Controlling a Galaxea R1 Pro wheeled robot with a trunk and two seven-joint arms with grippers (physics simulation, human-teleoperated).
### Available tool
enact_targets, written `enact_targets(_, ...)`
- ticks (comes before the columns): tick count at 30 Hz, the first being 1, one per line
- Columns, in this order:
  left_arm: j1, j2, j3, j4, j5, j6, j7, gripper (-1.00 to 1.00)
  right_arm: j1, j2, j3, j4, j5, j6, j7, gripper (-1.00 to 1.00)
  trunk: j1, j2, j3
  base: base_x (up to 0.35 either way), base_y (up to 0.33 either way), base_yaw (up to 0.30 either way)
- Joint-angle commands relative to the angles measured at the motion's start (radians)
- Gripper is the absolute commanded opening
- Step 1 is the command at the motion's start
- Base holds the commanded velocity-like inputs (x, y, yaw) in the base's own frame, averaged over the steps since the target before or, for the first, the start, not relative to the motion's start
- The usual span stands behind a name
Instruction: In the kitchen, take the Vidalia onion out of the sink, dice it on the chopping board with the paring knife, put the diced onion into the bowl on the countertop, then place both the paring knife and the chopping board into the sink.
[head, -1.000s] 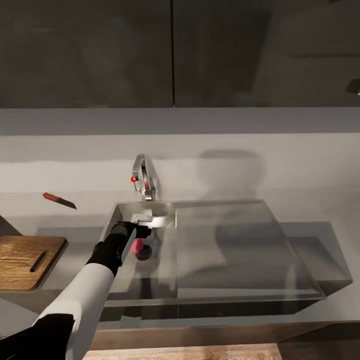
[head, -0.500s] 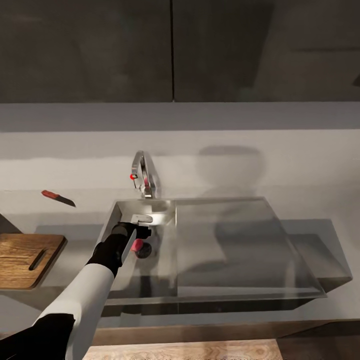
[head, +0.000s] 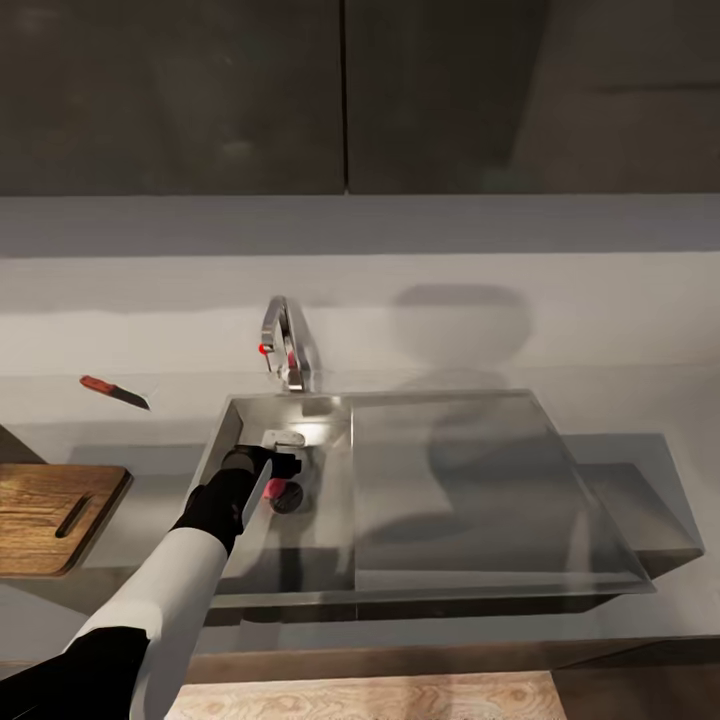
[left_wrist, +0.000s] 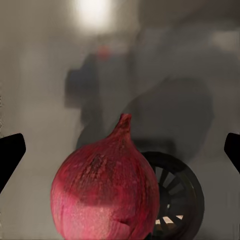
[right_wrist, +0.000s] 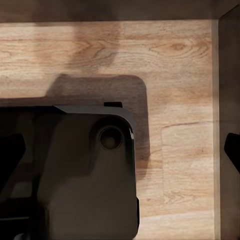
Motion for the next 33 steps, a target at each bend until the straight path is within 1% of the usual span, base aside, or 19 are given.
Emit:
enact_targets(1,0.0,0.0,0.002,-0.001,-0.008,0.005,-0.002,1.0,0.0,0.0,0.002,0.0,0.001,-0.002,-0.005,1.0,0.0,-0.002,-0.003,0.0,0.0,0.0)
enact_targets(12,0.0,0.002,0.002,-0.002,-0.008,0.005,-0.002,1.0,0.0,0.0,0.002,0.0,0.001,-0.002,-0.005,1.0,0.0,-0.002,-0.005,-0.068,0.0,0.0)
enact_targets(23,0.0,0.002,0.002,-0.003,-0.008,0.005,-0.002,1.0,0.0,0.0,0.002,0.0,0.001,-0.002,-0.005,1.0,0.0,-0.002,-0.005,-0.008,0.0,0.0)
enact_targets(33,0.0,0.003,0.002,-0.001,-0.008,0.005,-0.002,1.0,0.0,0.0,0.002,0.0,0.001,-0.002,-0.005,1.0,0.0,-0.002,-0.014,0.0,0.0,0.0)
